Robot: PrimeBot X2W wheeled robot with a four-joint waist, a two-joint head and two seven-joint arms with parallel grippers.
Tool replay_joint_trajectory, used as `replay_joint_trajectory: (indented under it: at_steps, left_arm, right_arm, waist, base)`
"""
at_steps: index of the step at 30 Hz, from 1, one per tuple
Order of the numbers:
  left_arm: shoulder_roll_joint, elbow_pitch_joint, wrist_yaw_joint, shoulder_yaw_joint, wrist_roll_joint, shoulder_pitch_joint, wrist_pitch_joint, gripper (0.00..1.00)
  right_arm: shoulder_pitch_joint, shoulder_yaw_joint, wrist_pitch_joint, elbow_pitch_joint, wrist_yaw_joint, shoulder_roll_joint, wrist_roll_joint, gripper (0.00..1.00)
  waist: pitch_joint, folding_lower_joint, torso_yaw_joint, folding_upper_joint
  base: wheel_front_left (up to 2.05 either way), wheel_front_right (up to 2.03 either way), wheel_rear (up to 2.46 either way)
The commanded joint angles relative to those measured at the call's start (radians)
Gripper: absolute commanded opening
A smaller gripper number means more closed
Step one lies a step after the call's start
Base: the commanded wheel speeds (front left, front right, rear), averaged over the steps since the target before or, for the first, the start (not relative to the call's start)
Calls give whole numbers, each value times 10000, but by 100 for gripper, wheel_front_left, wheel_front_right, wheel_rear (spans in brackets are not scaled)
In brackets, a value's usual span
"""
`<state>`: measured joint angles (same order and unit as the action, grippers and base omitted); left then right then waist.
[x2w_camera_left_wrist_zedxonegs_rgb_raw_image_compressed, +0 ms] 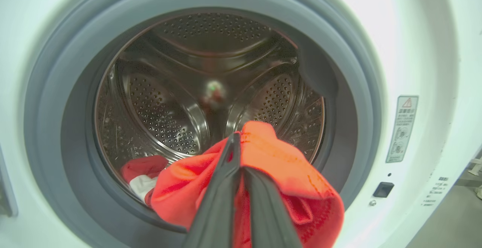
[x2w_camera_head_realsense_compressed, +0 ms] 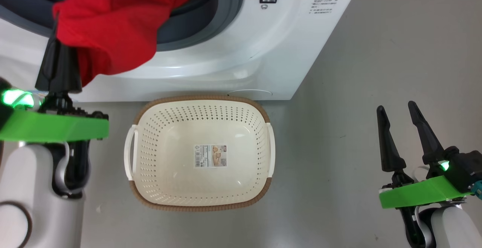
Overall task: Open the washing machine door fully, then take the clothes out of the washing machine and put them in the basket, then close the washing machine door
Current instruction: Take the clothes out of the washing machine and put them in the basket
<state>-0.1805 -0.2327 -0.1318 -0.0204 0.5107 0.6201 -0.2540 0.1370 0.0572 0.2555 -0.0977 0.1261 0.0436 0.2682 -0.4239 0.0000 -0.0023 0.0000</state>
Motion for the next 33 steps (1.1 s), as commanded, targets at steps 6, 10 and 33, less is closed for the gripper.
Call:
replay_joint_trajectory:
  at_steps: [6,10,33]
  left_arm:
    - [-135,1855,11,707,-239,-803,-77,0]
    - [-12,3034,11,970,-326,-1235,-78,0]
    - [302,798,11,-759,-435,-2496,-78,0]
  right_arm:
    - [-254,-143,63,222,46,66,-123,100]
    - [-312,-124,63,222,46,66,-147,100]
    - [-65,-375,63,345,46,66,-51,100]
  waist:
    - [81,0,47,0]
    - [165,0,62,0]
    - [-621,0,-141,0]
  base:
    - [0,0,0]
    - [0,0,0]
    - [0,0,0]
